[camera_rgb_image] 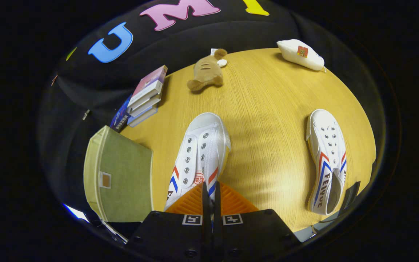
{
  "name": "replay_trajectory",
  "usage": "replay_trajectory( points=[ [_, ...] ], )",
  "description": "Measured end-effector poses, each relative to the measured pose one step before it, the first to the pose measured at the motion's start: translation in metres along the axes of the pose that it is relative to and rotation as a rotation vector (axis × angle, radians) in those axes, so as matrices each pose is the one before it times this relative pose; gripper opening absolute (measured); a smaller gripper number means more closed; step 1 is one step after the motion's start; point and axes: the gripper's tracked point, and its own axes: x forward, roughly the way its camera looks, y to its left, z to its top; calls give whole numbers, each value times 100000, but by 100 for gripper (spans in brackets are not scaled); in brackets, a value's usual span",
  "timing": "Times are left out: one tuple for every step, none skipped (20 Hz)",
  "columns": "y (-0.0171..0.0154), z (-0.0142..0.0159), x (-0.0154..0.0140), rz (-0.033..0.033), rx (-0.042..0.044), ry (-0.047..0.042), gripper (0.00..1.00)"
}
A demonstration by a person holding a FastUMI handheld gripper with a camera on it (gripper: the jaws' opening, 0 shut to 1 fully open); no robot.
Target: Open the storage box then place both shoes into the box .Put the left shoe in first, then the right shoe, with the right side of both shoes facing outward in a uniform manner.
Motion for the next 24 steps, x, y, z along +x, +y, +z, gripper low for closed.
replay_trajectory(
  points=[
    [1056,815,-1394,769,735,-2711,6],
    [1209,896,-1410,922,-199,-2649,5],
    [1325,913,-1319,787,-1098,-2557,5],
    [1376,921,-1228,470,-1585,-2612,5],
    [1451,775,-1021,604,-1633,-2263,5],
    [1636,758,-873,1047,-1221,-1889,5],
    [1840,551,-662,1597,-254,-1302,5],
    [1954,384,-448,2146,990,-592,5],
    [2030,113,-218,2714,1271,7,5],
    [2142,-28,139,3463,821,36,5],
    [1984,-244,280,3411,350,953,5],
    [1614,-546,420,2220,667,1092,5],
    [1447,-675,582,1769,-588,1334,5],
    [1214,-803,694,1306,-1144,1580,5],
    [1178,-895,714,830,-687,1512,5],
    [1239,-994,773,1134,-347,1685,5],
    [1260,-980,854,1493,399,1434,5],
    [1051,-999,946,1549,612,1364,5],
    [758,-999,956,956,660,1601,5],
    [466,-936,866,123,604,1597,5],
    [445,-824,908,-184,-414,1481,5],
    [392,-625,916,-496,-1427,876,5],
    [200,-498,952,-794,-1768,885,5],
    [95,-605,597,-901,-1871,523,5]
  ],
)
